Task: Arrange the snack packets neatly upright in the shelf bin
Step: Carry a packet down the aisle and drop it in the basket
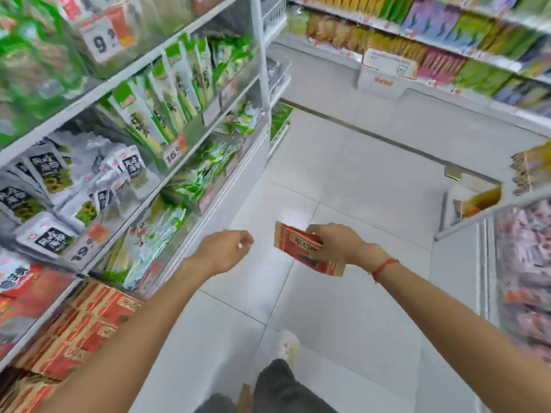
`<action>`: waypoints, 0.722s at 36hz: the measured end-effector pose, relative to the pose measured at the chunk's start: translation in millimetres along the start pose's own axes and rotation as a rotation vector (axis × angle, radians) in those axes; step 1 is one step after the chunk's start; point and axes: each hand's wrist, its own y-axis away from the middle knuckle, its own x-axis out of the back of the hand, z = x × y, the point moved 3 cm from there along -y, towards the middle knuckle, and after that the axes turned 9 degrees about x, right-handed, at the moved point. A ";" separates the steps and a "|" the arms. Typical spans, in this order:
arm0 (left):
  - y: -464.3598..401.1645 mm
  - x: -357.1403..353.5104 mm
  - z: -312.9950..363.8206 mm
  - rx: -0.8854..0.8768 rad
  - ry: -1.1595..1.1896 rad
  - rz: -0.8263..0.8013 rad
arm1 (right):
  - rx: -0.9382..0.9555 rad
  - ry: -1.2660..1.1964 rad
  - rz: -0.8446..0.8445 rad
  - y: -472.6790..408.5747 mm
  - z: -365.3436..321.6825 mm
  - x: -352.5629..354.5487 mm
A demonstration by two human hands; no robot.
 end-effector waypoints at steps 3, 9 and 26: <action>-37.8 3.1 31.8 -0.003 -0.029 0.037 | -0.076 -0.055 0.066 -3.7 42.3 18.3; -110.6 -4.0 86.5 0.008 -0.098 -0.066 | -0.270 -0.263 0.179 -20.6 116.3 34.9; -341.3 54.6 191.9 -0.226 -0.435 -0.264 | -0.476 -0.308 0.123 -134.2 267.0 75.5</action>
